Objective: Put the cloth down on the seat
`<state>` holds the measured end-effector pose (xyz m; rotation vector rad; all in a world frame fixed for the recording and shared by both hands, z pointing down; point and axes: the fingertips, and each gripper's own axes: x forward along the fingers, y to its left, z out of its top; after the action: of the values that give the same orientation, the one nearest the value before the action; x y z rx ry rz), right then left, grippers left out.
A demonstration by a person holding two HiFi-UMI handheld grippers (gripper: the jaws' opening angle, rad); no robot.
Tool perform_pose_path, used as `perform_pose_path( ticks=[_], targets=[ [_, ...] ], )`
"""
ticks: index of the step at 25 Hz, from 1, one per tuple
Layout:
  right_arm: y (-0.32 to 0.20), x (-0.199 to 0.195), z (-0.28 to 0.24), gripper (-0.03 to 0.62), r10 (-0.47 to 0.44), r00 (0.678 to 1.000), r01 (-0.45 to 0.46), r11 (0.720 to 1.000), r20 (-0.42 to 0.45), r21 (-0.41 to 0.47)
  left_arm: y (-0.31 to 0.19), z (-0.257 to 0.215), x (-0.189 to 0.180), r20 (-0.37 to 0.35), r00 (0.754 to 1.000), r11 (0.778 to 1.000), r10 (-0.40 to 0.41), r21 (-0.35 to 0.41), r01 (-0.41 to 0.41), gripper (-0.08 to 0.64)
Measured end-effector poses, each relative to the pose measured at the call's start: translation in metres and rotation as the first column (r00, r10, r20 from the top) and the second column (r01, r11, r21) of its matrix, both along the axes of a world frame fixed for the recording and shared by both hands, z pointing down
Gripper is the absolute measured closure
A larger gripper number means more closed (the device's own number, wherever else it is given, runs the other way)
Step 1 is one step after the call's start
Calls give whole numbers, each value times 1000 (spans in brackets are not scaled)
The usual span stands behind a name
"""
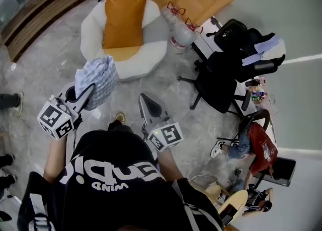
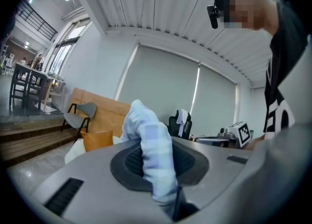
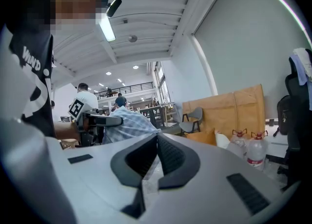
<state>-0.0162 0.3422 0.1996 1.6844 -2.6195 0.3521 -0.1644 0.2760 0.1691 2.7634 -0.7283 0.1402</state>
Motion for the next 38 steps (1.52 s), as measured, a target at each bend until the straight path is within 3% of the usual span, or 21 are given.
perform_pose_path(
  ticks=[5,23,30,38],
  targets=[
    [-18,31,0,571,-36,999,36,999,11,0,-14,-8,30,20,999,999,-35,-7,35,492],
    [-39,34,27,571,-70,996,72,997,51,-35,-26,5,34,20,997,997,-74,-6,74,492],
    [-100,50,22,571,-55,997,58,997,57,-53,-91,-5,53,36,998,999,-44,-19,44,492],
    [-131,55,30,571,-44,998,47,997,48,-57,-129,5,57,27,999,999,-38,-32,38,491]
  ],
)
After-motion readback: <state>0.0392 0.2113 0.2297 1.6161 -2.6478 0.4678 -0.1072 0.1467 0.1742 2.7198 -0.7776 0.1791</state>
